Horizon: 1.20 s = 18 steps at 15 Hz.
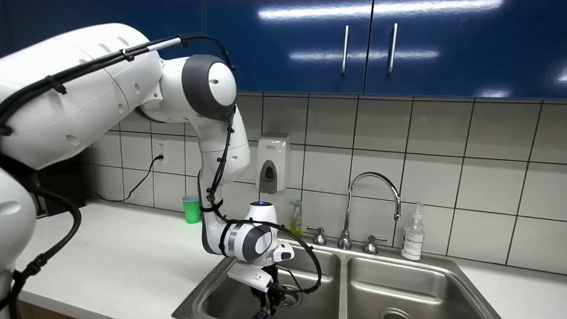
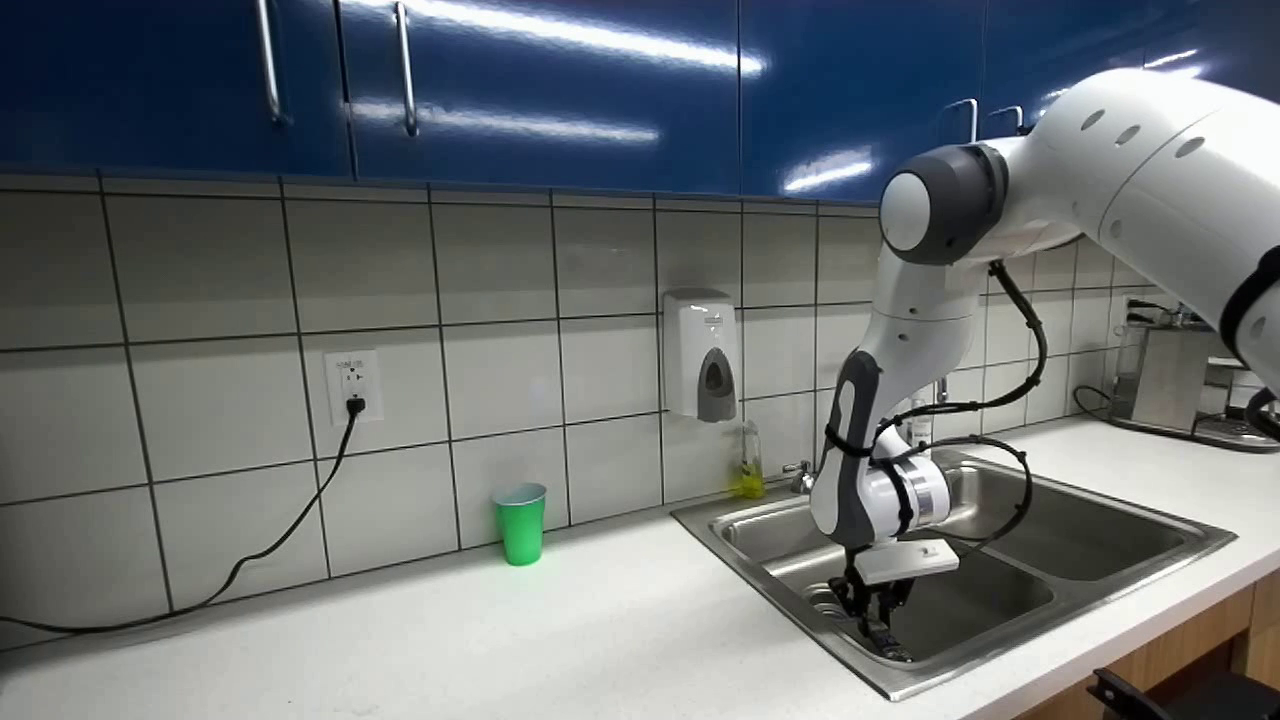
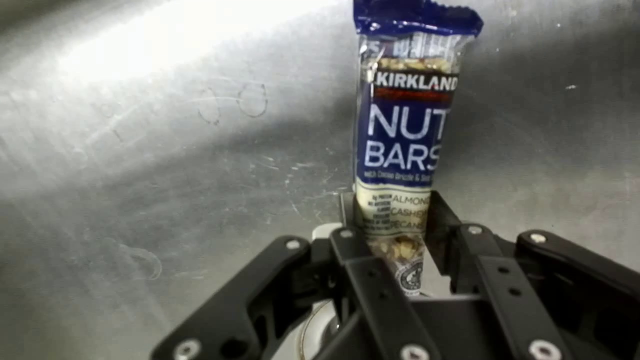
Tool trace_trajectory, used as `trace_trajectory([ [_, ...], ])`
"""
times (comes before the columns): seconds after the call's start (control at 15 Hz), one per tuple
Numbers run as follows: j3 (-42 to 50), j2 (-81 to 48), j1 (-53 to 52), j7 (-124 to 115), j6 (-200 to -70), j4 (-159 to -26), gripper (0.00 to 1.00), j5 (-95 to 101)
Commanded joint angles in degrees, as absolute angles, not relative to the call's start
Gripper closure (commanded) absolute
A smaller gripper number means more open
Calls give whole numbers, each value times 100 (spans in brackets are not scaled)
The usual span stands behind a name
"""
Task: Put the chocolate bar inside the sink
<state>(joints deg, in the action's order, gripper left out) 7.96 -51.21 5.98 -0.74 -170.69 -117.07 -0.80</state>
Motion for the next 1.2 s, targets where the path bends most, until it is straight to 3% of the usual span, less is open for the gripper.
trace_trajectory([
  [0.0,698,-5148,729,-86,-16961,-11582,39,-125],
  [0.13,712,-5120,708,-106,-16953,-11590,34,-129],
  [0.47,737,-4965,613,-135,-16891,-11658,0,-117],
  [1.13,1146,-4111,-309,-600,-16647,-12243,0,-34],
])
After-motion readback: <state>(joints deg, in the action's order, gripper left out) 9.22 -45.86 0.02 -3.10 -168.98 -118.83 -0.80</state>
